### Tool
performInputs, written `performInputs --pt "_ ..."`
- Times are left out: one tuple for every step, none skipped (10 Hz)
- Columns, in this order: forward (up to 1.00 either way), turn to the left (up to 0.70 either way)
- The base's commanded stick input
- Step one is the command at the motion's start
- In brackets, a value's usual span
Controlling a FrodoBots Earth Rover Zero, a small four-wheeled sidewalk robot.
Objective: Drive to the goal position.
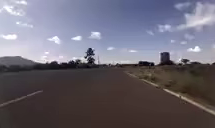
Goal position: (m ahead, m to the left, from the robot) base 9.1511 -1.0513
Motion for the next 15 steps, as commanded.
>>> performInputs --pt "0.85 0.02" --pt "0.85 0.02" --pt "0.85 0.02" --pt "0.85 -0.16" --pt "0.85 -0.32" --pt "0.85 -0.13" --pt "0.85 0.02" --pt "0.85 0.02" --pt "0.85 0.02" --pt "0.85 -0.22" --pt "0.85 -0.32" --pt "0.85 -0.1" --pt "0.85 0.02" --pt "0.85 0.02" --pt "0.85 0.02"
